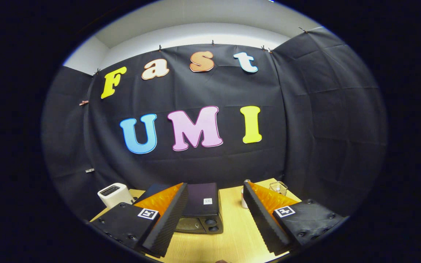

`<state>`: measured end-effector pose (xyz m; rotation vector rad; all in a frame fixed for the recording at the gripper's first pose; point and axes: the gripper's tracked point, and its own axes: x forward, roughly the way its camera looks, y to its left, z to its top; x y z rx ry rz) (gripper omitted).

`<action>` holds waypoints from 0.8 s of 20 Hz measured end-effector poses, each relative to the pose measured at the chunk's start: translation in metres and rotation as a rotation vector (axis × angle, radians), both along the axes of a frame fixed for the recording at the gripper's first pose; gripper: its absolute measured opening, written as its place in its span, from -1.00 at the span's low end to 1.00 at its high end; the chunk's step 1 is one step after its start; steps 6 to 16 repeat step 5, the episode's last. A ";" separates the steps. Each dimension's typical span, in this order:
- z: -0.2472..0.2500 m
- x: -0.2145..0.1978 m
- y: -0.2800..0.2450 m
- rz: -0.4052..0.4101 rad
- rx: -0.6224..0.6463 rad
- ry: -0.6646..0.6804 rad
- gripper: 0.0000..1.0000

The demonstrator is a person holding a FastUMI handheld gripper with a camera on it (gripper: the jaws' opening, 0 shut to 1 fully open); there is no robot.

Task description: Open the toaster oven, put the food inside, and close the toaster oven door.

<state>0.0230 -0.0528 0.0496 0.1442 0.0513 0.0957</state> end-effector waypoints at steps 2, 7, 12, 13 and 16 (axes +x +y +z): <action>-0.005 0.005 0.011 0.036 0.002 0.014 0.98; -0.009 0.010 0.022 0.085 -0.014 0.028 0.98; -0.009 0.010 0.022 0.085 -0.014 0.028 0.98; -0.009 0.010 0.022 0.085 -0.014 0.028 0.98; -0.009 0.010 0.022 0.085 -0.014 0.028 0.98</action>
